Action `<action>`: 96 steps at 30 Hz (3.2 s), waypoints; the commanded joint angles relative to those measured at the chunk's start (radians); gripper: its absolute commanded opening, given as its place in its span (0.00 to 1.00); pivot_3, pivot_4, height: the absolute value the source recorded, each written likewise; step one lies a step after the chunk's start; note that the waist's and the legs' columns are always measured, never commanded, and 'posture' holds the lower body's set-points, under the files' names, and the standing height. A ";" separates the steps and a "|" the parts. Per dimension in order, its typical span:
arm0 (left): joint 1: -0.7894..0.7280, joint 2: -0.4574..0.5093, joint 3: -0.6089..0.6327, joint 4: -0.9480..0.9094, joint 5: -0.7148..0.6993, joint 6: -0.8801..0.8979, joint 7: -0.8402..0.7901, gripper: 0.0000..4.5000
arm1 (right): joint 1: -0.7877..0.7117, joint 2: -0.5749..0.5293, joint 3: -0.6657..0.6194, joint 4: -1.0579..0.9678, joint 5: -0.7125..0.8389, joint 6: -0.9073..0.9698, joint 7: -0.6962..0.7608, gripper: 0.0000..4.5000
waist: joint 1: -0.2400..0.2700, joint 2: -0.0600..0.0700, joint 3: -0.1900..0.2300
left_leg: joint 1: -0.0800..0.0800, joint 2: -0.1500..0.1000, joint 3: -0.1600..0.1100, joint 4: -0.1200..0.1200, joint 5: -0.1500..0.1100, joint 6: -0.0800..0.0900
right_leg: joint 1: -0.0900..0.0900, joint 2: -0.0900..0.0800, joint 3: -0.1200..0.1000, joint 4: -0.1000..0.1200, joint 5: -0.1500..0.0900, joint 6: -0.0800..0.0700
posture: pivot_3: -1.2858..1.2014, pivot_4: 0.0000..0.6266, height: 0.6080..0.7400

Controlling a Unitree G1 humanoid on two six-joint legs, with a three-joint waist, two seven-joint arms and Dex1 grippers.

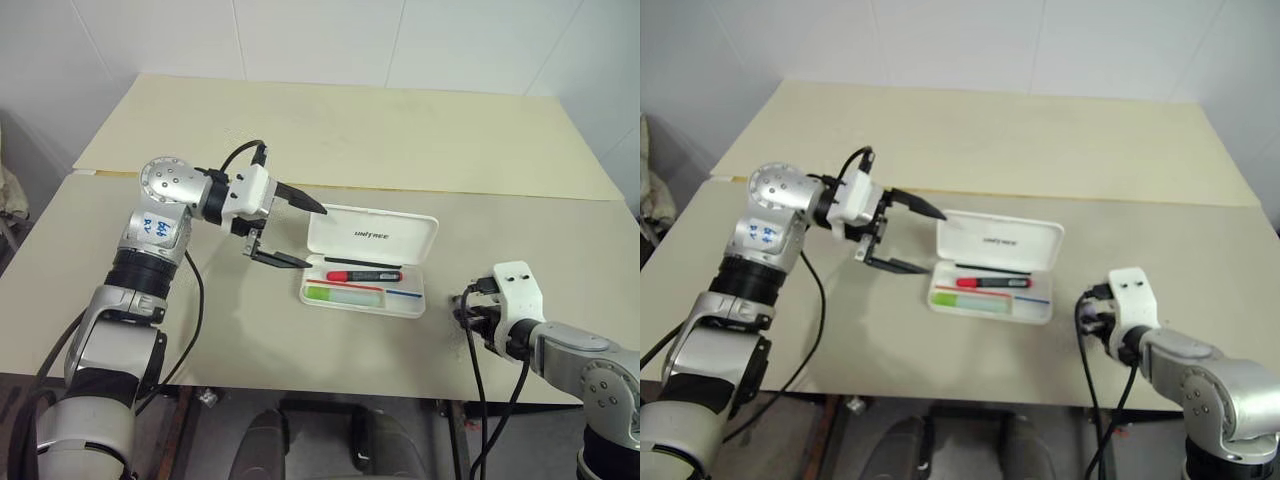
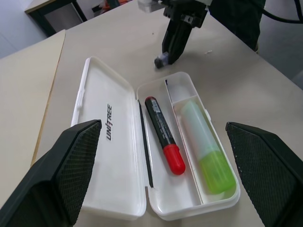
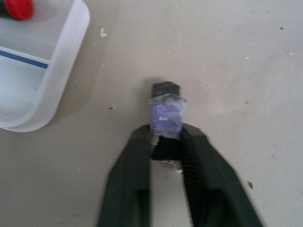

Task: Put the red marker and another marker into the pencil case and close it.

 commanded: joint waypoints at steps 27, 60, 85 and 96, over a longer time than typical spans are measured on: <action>0.066 0.027 0.033 -0.106 -0.016 0.022 -0.028 1.00 | -0.171 -0.502 0.468 0.252 -0.222 -0.919 0.856 0.08 | -0.001 0.001 0.001 | -0.001 0.001 0.006 -0.001 -0.001 0.000 | -0.004 0.002 0.007 -0.001 0.001 0.003 | 0.52 0.24 1.00; 0.082 0.054 0.068 -0.143 -0.001 0.062 0.002 1.00 | -0.223 -0.295 0.212 0.334 -0.020 -1.179 1.028 0.99 | 0.000 0.001 0.001 | 0.000 0.001 0.008 0.000 0.000 -0.001 | -0.006 0.002 0.009 0.003 0.010 0.018 | 0.52 0.24 1.00; 0.041 0.035 0.173 0.045 -0.015 0.092 0.004 0.01 | -0.124 -0.339 0.021 0.327 0.114 -1.172 0.992 1.00 | 0.000 0.001 0.001 | 0.000 0.001 0.010 0.000 0.000 -0.001 | -0.006 0.002 0.009 0.002 0.012 0.017 | 0.52 0.24 1.00; -0.105 -0.104 0.172 0.322 0.139 -0.006 0.388 0.01 | -0.124 -0.327 0.025 0.313 0.108 -1.174 0.946 1.00 | 0.003 0.001 0.001 | -0.001 0.000 0.010 0.001 0.000 0.000 | -0.006 0.002 0.010 0.001 0.014 0.020 | 0.52 0.24 1.00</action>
